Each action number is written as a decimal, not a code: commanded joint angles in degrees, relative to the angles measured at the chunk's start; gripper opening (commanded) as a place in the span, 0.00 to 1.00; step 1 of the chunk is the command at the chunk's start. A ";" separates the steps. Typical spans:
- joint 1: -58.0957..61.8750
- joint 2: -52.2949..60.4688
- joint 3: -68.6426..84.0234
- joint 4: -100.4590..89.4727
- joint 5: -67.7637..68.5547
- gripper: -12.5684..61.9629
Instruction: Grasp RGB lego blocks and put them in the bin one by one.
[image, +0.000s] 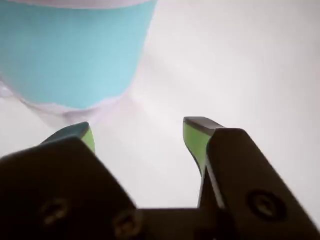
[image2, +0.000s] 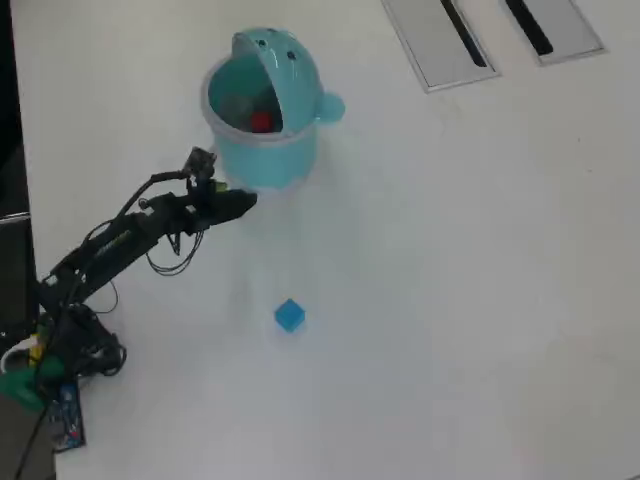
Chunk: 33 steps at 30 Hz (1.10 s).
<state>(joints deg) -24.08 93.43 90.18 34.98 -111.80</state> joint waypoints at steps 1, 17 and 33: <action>0.44 2.81 -1.41 -4.22 -0.79 0.61; 10.90 -1.23 4.22 -2.99 -7.38 0.62; 16.08 -3.25 8.26 -9.05 27.95 0.61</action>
<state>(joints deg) -8.09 90.00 100.11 31.46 -87.36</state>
